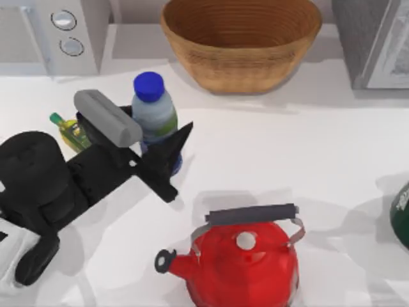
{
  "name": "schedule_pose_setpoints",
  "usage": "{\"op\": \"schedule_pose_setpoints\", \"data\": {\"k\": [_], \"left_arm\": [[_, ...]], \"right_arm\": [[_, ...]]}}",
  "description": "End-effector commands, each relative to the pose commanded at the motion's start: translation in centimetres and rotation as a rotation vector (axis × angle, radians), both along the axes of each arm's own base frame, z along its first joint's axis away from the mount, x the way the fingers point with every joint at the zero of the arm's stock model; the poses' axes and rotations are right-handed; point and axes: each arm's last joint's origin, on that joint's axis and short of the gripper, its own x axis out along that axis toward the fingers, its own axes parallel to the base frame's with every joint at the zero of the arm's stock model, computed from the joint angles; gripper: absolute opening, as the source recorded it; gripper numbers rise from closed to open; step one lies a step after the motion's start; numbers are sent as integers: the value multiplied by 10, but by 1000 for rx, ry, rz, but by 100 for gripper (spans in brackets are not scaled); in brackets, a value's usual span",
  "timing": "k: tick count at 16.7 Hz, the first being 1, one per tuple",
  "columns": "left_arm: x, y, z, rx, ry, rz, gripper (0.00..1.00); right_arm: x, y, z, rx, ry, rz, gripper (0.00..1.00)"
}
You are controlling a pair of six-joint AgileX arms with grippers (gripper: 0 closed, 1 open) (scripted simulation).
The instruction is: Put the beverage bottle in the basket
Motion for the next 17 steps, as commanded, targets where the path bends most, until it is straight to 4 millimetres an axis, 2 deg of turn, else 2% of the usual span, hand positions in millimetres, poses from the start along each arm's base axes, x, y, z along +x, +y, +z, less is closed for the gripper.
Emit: {"op": "schedule_pose_setpoints", "data": {"k": [3,7,10,13,17], "left_arm": [[19,-13,6,4,0,-22,0],[75,-39,21,16,19,-29,0],[131,-60,48,14,10,-21,0],[177,-75,87,10,-11,-12,0],[213,-83,126,21,-7,2,0]], "right_arm": [[0,0,0,0,0,0,100],[0,0,0,0,0,0,100],[0,0,0,0,0,0,100],[0,0,0,0,0,0,100],[0,0,0,0,0,0,100]]}}
